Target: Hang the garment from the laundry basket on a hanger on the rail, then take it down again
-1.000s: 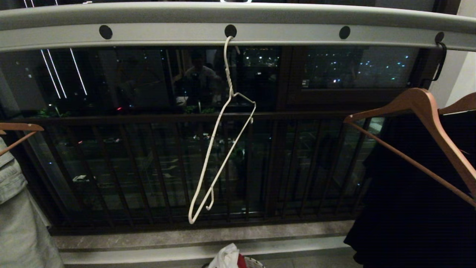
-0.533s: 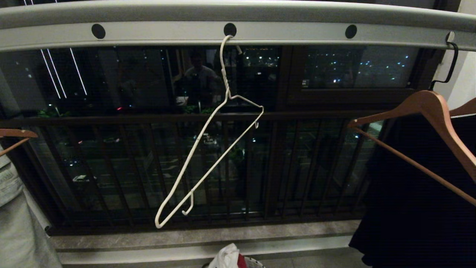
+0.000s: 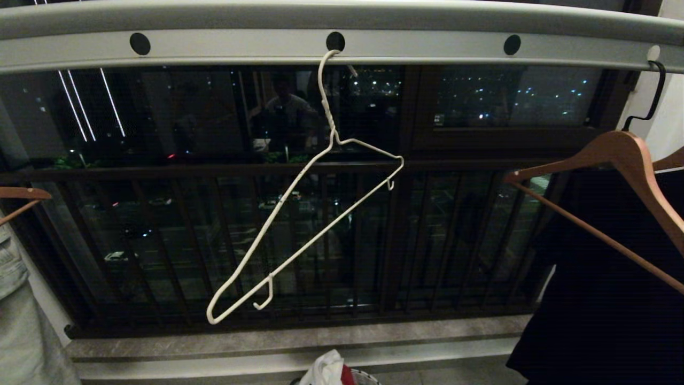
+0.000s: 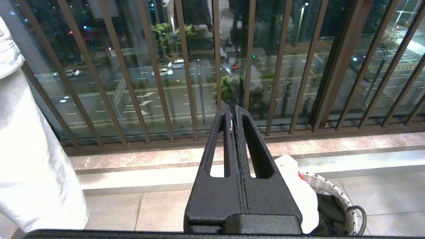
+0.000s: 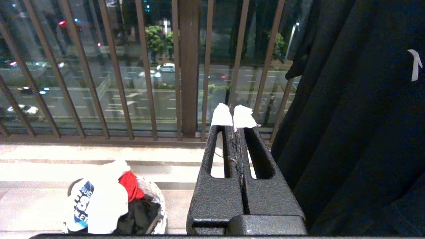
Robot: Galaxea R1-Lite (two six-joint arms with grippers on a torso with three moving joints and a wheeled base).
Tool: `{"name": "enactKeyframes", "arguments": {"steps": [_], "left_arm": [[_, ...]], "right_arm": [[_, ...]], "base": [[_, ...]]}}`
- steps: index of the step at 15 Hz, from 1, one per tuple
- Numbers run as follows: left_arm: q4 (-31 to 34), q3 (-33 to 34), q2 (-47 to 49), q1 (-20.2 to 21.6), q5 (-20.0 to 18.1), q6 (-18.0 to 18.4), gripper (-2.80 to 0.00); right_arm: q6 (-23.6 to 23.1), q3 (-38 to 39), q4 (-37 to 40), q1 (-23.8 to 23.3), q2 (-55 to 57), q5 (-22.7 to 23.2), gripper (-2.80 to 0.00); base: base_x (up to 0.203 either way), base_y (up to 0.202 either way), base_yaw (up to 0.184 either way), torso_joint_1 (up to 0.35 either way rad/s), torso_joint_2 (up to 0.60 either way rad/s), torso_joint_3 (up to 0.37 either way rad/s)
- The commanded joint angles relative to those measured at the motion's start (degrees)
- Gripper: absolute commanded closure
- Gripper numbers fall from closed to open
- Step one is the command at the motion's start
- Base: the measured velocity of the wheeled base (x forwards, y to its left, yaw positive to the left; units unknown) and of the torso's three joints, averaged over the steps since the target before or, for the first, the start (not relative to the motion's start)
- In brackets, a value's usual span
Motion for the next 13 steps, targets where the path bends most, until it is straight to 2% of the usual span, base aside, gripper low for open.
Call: {"name": "enactKeyframes", "arguments": {"steps": [1,13], "left_arm": [[0.0,0.0,0.01,0.0,0.0,0.0,0.0],[0.0,0.0,0.01,0.0,0.0,0.0,0.0]], "right_arm": [[-0.03,0.0,0.0,-0.02,0.07,0.04,0.0],[0.05,0.0,0.0,0.06,0.07,0.04,0.0]], "base": [[0.0,0.0,0.0,0.0,0.0,0.0],[0.0,0.0,0.0,0.0,0.0,0.0]]}}
